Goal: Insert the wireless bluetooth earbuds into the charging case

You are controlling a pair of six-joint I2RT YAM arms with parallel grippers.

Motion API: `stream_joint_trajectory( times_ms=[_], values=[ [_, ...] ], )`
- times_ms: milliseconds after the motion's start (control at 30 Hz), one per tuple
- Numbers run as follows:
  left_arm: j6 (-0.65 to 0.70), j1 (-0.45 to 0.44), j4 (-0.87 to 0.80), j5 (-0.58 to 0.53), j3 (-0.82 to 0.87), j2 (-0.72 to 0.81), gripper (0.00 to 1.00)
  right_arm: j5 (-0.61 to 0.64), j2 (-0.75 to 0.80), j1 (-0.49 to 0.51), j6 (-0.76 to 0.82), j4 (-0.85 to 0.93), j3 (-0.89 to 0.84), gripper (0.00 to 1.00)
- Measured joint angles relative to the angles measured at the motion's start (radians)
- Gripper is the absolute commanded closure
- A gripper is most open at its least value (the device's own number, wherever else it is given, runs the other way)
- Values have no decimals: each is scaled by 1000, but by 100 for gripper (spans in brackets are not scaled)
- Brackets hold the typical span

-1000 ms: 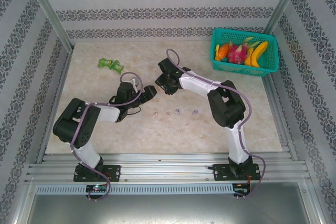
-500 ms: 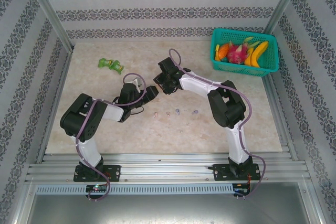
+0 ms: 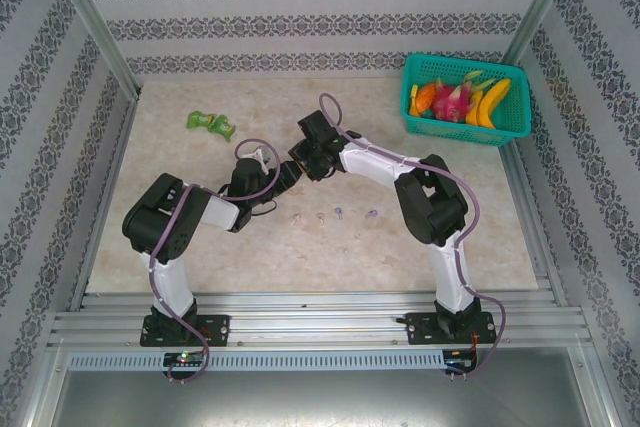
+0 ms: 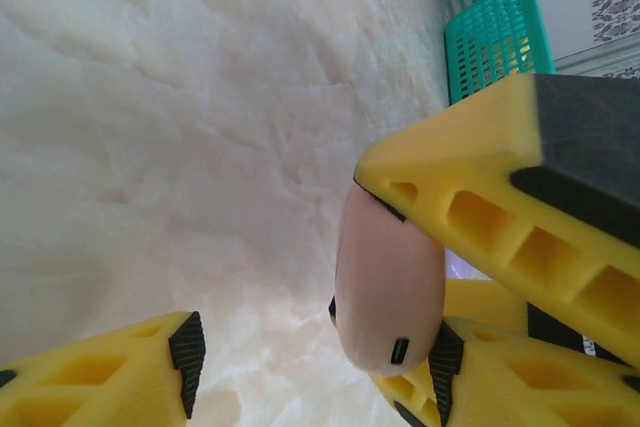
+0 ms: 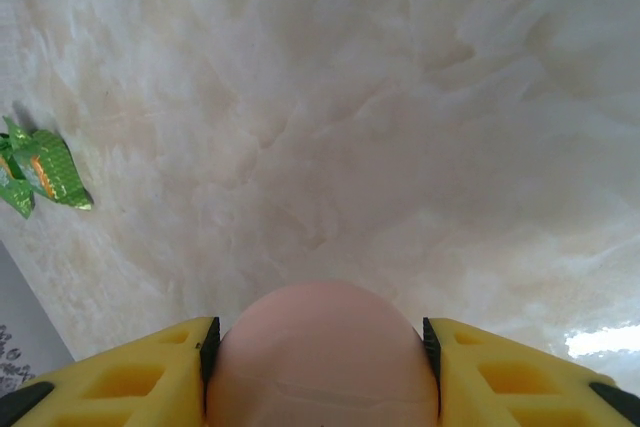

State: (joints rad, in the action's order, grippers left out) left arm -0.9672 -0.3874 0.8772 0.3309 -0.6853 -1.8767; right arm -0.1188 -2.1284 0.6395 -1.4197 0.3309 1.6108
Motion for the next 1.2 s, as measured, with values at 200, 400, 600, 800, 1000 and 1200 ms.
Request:
stream_joint_trajectory(
  times_ms=[200,400,600,800,1000,1200],
  values=[
    [-11,-5,38,-4,-9,-28,45,-3,0,6,-18,-14,0,52],
    [-19,-6,55,-16,-10,-29,55,-3,0,11,-25,-26,0,52],
    [-23,-11,68,-21,-18,-29,64,-3,1,11,-26,-34,0,52],
    [-21,-12,73,-22,-25,-29,73,-2,2,11,-26,-39,-1,52],
    [-17,-12,73,-21,-27,-29,84,6,5,11,-26,-45,-6,52],
    [-18,-12,71,-18,-31,-29,91,5,6,10,-24,-50,-8,34]
  ],
)
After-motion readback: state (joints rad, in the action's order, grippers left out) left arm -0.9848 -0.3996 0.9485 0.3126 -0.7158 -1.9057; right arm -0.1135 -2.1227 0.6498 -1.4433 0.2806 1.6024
